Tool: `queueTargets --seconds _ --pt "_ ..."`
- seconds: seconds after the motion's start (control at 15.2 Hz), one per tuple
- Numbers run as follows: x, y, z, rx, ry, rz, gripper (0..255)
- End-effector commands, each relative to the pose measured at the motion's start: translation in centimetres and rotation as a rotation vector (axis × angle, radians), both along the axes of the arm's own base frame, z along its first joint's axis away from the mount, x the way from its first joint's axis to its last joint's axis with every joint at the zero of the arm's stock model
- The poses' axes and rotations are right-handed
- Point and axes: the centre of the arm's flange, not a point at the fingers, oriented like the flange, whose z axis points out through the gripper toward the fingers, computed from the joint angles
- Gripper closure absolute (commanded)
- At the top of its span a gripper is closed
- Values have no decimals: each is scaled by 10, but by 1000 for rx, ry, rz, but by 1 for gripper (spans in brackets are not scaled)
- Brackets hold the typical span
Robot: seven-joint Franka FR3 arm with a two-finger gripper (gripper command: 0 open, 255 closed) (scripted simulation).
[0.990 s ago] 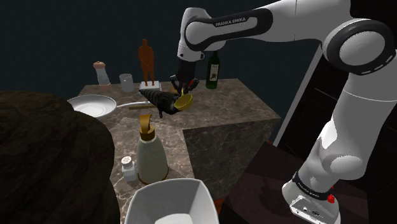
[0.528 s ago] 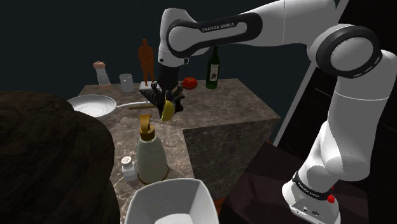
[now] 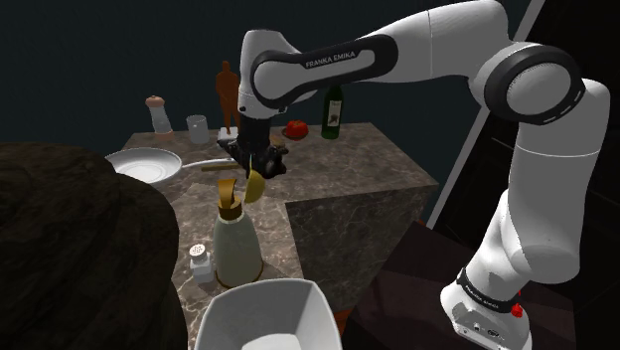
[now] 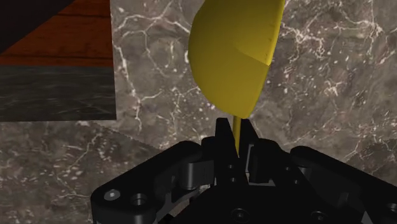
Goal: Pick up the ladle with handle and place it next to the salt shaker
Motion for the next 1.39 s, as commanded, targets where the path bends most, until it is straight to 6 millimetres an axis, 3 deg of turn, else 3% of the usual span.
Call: queueTargets --seconds 0.0,1.32 --pt "-1 0 -12 0 -1 0 255" --pt "-1 0 -117 0 -1 0 255"
